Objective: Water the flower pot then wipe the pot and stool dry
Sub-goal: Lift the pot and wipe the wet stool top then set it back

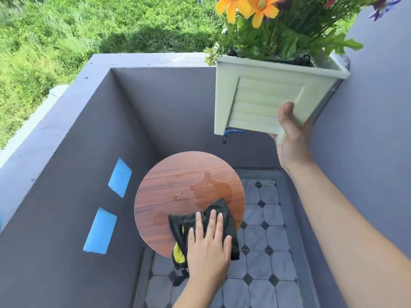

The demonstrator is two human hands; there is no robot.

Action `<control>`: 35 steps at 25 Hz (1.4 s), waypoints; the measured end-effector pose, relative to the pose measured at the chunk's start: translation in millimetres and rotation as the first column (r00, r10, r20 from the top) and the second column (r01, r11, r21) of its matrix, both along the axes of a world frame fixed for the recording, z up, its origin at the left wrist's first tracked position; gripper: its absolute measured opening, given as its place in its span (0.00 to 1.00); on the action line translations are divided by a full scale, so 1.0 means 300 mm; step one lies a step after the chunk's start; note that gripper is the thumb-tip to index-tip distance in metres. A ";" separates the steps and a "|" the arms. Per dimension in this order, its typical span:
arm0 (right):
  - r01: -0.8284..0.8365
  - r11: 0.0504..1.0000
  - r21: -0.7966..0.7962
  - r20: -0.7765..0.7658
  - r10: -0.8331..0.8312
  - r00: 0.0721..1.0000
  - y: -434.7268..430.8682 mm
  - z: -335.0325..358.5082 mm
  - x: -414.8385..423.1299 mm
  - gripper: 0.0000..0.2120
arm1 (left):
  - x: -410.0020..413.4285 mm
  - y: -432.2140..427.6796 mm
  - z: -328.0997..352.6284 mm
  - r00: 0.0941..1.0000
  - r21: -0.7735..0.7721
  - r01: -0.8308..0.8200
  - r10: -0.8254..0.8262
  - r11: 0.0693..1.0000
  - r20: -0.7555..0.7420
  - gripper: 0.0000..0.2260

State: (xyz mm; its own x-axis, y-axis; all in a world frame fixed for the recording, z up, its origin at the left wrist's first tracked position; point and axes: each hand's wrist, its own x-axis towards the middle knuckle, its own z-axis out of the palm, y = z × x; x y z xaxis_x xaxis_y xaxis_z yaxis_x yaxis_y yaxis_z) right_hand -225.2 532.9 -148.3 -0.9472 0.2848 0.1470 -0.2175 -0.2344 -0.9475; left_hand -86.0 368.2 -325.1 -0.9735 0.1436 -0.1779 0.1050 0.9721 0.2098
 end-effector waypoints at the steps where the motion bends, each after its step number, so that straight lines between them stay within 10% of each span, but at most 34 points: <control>1: 0.009 1.000 0.003 0.000 -0.009 1.000 0.005 -0.008 -0.009 0.36 | -0.034 0.021 0.003 0.999 0.004 0.039 -0.039 0.999 0.019 0.24; 9: 0.048 0.999 -0.003 0.004 -0.048 0.999 0.042 -0.056 -0.049 0.33 | -0.338 0.005 0.021 0.996 -0.013 0.078 -0.078 0.997 0.039 0.27; 19: 0.027 1.000 -0.002 0.033 -0.027 0.999 -0.016 -0.054 -0.049 0.37 | -0.434 -0.316 0.017 0.942 -0.020 -0.330 0.331 0.944 0.057 0.26; 31: -0.111 0.994 0.024 0.068 0.109 0.992 -0.249 -0.224 0.069 0.37 | -0.294 -0.627 0.002 0.690 0.200 -0.721 0.716 0.664 0.110 0.26; 35: -0.209 0.977 0.048 0.113 0.202 0.973 -0.343 -0.337 0.139 0.18 | -0.244 -0.696 0.028 0.542 0.325 -0.810 0.835 0.489 0.095 0.20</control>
State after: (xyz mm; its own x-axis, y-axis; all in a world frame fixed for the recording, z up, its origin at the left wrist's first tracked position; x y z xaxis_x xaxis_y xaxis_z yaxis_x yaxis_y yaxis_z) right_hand -183.6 429.9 -249.4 -0.9957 0.0761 0.0526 -0.0673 -0.2065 -0.9761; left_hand -159.3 159.4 -316.6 -0.6841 -0.6975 -0.2131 -0.6829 0.5099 0.5232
